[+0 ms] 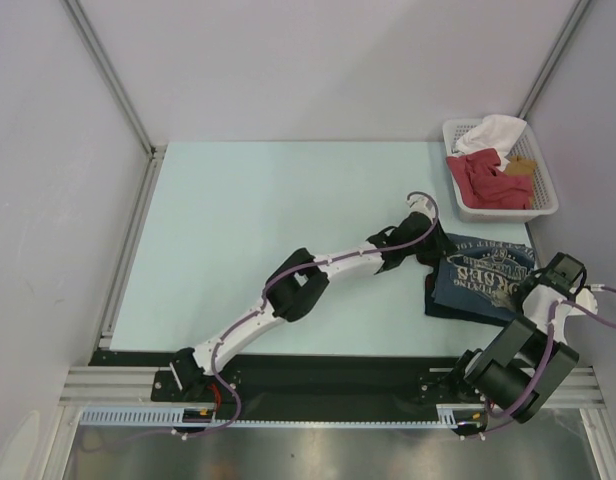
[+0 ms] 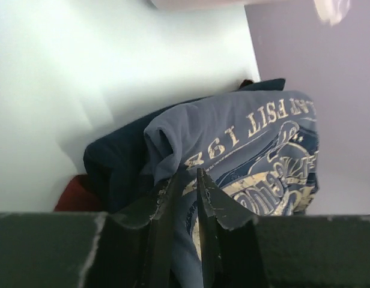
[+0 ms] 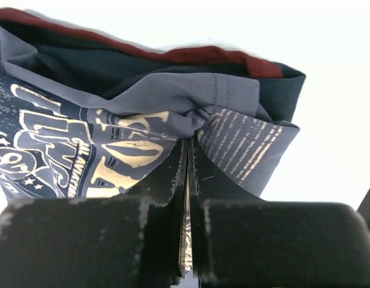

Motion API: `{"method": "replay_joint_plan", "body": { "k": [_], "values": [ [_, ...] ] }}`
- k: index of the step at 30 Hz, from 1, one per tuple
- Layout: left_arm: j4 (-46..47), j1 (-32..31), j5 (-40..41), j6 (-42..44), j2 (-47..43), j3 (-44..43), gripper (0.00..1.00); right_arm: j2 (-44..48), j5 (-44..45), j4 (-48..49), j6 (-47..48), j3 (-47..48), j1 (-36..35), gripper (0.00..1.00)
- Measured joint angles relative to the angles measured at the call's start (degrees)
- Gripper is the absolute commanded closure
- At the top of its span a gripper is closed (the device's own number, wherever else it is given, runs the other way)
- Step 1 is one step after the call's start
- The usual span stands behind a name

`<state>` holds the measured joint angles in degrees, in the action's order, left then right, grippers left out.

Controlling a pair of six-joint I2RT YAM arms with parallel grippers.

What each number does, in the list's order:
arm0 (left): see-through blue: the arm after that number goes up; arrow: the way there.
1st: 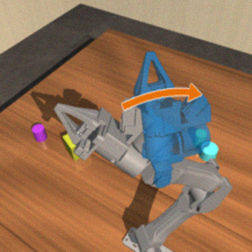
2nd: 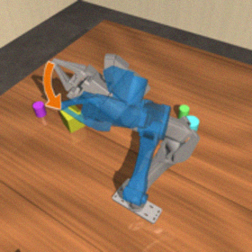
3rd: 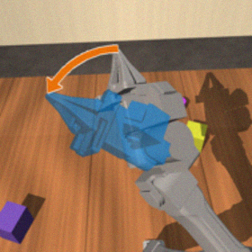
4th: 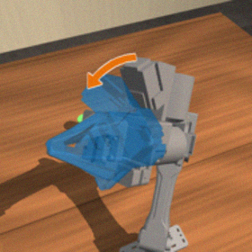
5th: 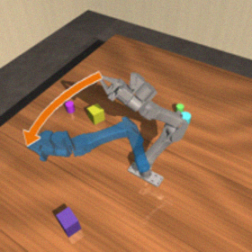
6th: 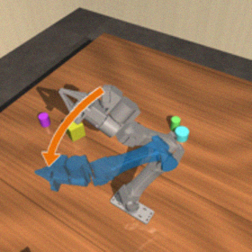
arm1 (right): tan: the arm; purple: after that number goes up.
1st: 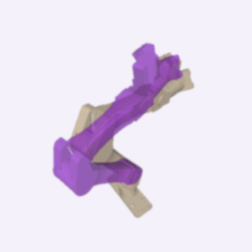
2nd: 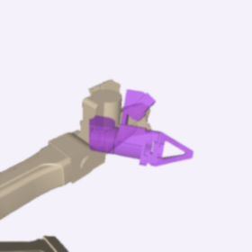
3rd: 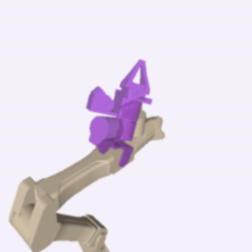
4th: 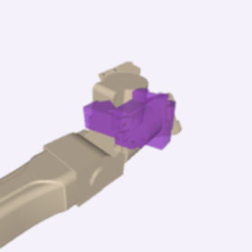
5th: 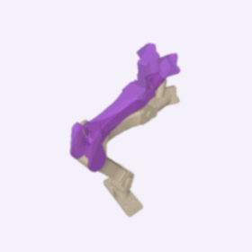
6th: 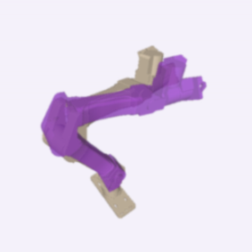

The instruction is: Fold and stack the tank tops

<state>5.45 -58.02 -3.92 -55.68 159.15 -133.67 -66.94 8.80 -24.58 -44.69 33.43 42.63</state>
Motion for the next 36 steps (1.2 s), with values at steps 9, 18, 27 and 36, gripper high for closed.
{"method": "replay_joint_plan", "body": {
  "k": [9, 18, 27, 36],
  "values": [
    [-1.11, 3.45, 3.52, 0.31, -4.83, 5.73, 0.61, 10.97, 4.9, -2.01, 1.55, -0.74, 0.5, 0.89],
    [-1.27, 6.49, 5.25, 14.47, -25.92, 25.18, 0.13, 20.2, 4.48, -4.61, 11.52, 7.48, -8.7, 0.45],
    [-3.41, 6.19, 8.74, 26.23, -67.34, 49.42, 0.0, 21.2, -13.53, -0.24, 18.14, 10.51, -28.94, 0.0],
    [-3.69, 21.03, 8.81, 25.73, -95.25, 97.07, 0.0, 16.76, -9.11, 8.2, 21.44, 9.6, -60.63, 0.0]
  ]
}}
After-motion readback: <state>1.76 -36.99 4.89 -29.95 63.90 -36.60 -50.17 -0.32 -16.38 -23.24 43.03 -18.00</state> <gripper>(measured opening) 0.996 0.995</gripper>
